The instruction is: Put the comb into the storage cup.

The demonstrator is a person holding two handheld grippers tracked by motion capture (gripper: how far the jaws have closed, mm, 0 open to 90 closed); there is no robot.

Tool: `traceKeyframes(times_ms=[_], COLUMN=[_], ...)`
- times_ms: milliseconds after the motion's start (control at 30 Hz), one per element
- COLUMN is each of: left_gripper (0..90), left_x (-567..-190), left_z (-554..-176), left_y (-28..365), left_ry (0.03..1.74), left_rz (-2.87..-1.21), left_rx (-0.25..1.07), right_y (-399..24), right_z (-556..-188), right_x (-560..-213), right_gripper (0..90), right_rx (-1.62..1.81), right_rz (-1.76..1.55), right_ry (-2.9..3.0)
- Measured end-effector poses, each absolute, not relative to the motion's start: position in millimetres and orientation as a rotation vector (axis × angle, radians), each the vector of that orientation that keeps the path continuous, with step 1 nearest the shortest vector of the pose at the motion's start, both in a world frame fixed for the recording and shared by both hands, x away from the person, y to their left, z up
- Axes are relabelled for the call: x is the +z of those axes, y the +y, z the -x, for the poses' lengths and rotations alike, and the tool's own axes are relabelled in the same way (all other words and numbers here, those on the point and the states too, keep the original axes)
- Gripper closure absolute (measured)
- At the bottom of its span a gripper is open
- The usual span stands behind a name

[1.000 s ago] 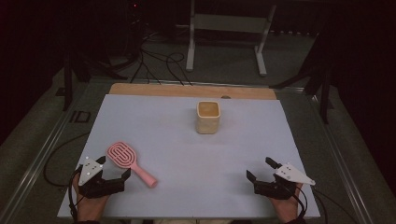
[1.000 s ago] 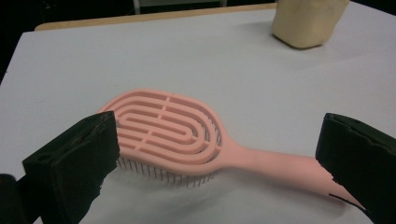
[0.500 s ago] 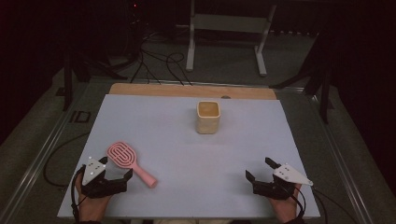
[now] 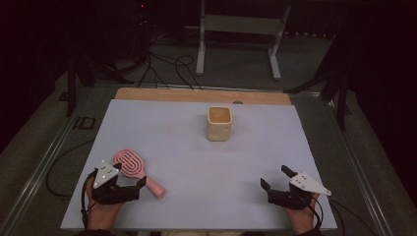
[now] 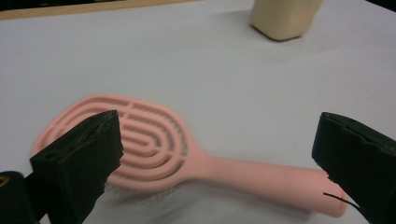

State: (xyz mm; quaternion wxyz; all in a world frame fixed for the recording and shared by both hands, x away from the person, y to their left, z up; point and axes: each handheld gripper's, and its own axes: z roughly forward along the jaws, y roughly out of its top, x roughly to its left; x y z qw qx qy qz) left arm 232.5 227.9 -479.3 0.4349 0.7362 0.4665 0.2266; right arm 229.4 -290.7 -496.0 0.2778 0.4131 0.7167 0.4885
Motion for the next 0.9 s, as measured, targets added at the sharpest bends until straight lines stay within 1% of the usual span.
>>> traceKeyframes(times_ms=[300,433,600,900], left_gripper=[4.5,7.1,19.3,56.5], left_x=[-477.2,-473.3,-470.8,-473.1], left_z=[-239.6,-245.2,-248.6,-253.7], left_y=[213.7,198.9,184.2,171.6], left_ry=[1.112,1.067,1.039,0.992], left_rz=[-1.865,-1.888,-1.914,-1.965], left_rx=[0.520,0.497,0.496,0.418], right_y=[-291.7,-292.1,-293.7,-293.2], right_z=[-229.8,-229.9,-229.9,-230.0], right_x=[-496.5,-496.5,-496.2,-496.4], right_gripper=[8.8,8.8,8.8,8.8], right_rx=[1.306,1.302,1.304,1.303], right_rz=[-1.115,-1.122,-1.130,-1.131], right_ry=[1.919,1.914,1.905,1.907])
